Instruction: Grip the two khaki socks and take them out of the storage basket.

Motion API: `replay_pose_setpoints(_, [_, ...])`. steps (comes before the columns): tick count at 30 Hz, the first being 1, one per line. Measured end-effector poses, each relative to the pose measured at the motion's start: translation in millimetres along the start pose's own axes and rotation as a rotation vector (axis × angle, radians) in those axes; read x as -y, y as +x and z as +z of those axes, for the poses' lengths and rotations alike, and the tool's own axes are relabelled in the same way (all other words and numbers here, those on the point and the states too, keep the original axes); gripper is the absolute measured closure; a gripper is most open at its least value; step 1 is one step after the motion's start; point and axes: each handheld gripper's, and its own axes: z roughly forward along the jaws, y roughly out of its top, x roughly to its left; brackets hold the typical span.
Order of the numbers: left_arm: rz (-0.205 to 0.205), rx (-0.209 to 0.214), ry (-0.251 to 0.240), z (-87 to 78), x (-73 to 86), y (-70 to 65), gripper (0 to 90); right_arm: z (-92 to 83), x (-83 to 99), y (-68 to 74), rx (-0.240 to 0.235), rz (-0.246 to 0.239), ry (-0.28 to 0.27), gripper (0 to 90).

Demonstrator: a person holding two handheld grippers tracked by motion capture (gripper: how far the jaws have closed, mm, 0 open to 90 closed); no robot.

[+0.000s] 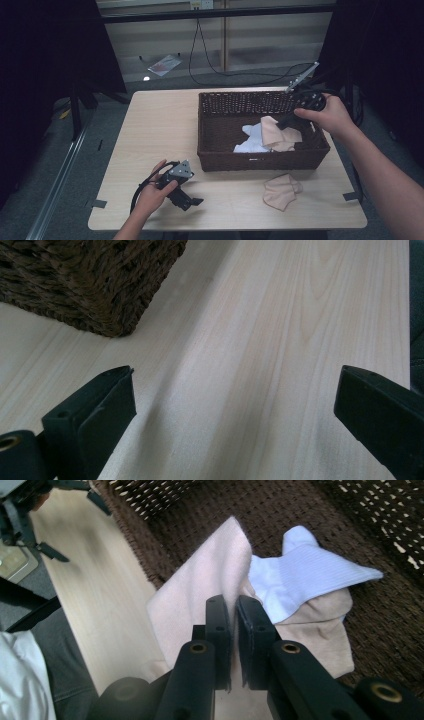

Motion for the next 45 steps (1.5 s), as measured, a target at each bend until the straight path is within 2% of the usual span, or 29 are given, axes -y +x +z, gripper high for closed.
replay_pose_setpoints(11, [-0.004,-0.005,0.003,-1.3,-0.2,-0.5,2.9,-8.1,6.3,24.2,-0.055,-0.075,-0.007,85.0])
replay_pose_setpoints(20, [-0.004,-0.006,0.002,-0.4,-0.8,-0.9,2.9,-3.8,12.6,47.4,-0.091,-0.151,-0.001,84.9])
replay_pose_setpoints(25, [-0.003,-0.002,0.002,-0.5,-0.8,-0.8,2.9,3.2,16.4,56.1,-0.105,-0.174,-0.005,84.8])
replay_pose_setpoints(32, [-0.003,-0.002,0.002,-0.4,-0.9,-0.6,2.9,19.5,23.1,63.3,-0.110,-0.207,0.026,84.6])
replay_pose_setpoints(38, [-0.003,0.000,0.003,0.2,-0.7,-1.0,2.9,34.0,29.9,67.5,-0.095,-0.219,0.035,84.6])
replay_pose_setpoints(45, [-0.008,-0.003,0.004,0.1,-0.2,-1.5,2.9,54.2,39.9,67.7,-0.105,-0.219,0.050,84.6])
